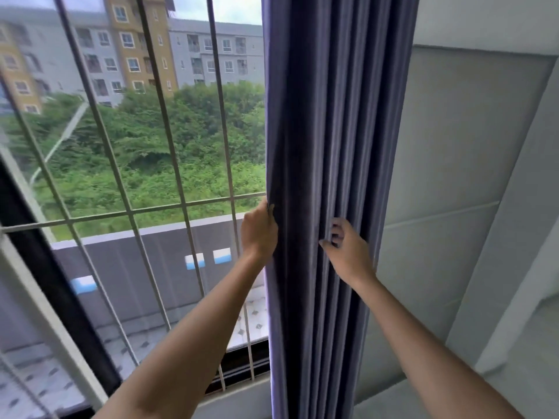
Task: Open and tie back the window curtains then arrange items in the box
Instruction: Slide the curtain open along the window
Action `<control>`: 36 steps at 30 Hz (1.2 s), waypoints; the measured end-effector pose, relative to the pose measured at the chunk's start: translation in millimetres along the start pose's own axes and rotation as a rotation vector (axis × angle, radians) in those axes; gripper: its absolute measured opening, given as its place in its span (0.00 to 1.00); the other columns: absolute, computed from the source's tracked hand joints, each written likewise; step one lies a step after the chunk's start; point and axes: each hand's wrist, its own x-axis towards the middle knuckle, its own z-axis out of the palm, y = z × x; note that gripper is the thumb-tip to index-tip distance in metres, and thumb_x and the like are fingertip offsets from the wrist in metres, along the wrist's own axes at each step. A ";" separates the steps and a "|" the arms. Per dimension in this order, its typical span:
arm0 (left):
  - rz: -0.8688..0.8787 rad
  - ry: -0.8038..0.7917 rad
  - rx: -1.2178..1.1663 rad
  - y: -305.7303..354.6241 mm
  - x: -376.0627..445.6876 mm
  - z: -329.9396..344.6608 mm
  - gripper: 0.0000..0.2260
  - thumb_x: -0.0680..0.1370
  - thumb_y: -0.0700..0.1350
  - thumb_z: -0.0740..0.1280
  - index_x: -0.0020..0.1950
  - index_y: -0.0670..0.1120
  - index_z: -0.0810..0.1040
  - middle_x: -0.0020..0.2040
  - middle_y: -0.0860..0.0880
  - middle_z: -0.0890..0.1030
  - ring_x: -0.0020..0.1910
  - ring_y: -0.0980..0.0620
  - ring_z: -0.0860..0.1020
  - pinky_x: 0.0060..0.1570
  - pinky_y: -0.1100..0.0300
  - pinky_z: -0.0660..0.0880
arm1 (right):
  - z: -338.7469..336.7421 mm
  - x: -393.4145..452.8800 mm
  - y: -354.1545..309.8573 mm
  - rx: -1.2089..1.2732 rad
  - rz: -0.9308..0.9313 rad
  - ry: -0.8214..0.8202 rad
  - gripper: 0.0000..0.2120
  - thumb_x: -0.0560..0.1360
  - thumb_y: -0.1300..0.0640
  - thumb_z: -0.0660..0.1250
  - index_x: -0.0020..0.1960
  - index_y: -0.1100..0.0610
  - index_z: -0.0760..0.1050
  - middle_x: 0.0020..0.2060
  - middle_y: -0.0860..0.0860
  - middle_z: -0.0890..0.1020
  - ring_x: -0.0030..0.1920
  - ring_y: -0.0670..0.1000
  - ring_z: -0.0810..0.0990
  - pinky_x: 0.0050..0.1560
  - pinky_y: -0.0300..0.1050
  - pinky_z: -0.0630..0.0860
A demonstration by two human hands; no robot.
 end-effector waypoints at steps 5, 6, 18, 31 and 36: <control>0.025 -0.150 0.017 -34.6 1.5 -1.9 0.10 0.79 0.38 0.61 0.60 0.39 0.71 0.46 0.37 0.81 0.42 0.36 0.78 0.34 0.53 0.67 | 29.1 32.1 -37.5 -0.047 -0.018 -0.124 0.27 0.75 0.53 0.69 0.71 0.55 0.64 0.59 0.48 0.76 0.57 0.50 0.77 0.56 0.41 0.73; -0.001 -0.190 0.018 -41.7 1.1 -0.8 0.11 0.79 0.36 0.60 0.60 0.39 0.72 0.47 0.36 0.81 0.44 0.35 0.78 0.36 0.53 0.68 | 36.8 36.6 -40.8 -0.066 -0.017 -0.137 0.27 0.76 0.53 0.69 0.71 0.55 0.64 0.60 0.48 0.76 0.58 0.50 0.78 0.55 0.40 0.73; -0.095 -0.348 -0.203 -95.3 -43.0 1.2 0.23 0.77 0.29 0.52 0.69 0.44 0.69 0.57 0.43 0.80 0.54 0.41 0.77 0.46 0.62 0.69 | 131.9 -2.5 35.3 -0.354 0.154 -0.300 0.14 0.78 0.64 0.58 0.61 0.58 0.74 0.52 0.54 0.83 0.49 0.54 0.82 0.49 0.48 0.81; -0.031 -0.207 -0.442 -63.1 -12.7 -2.1 0.19 0.82 0.42 0.55 0.74 0.46 0.63 0.60 0.47 0.79 0.55 0.49 0.77 0.53 0.57 0.74 | 167.6 -58.1 44.3 -0.685 0.113 -0.428 0.12 0.80 0.62 0.54 0.55 0.60 0.75 0.52 0.58 0.81 0.53 0.59 0.80 0.48 0.49 0.74; 0.055 -0.241 -0.406 -54.2 -11.0 1.6 0.22 0.81 0.48 0.52 0.74 0.46 0.63 0.65 0.47 0.76 0.61 0.48 0.75 0.55 0.59 0.71 | 173.4 -70.4 46.4 -0.702 0.146 -0.473 0.14 0.79 0.64 0.52 0.55 0.61 0.76 0.54 0.60 0.81 0.56 0.61 0.79 0.52 0.50 0.74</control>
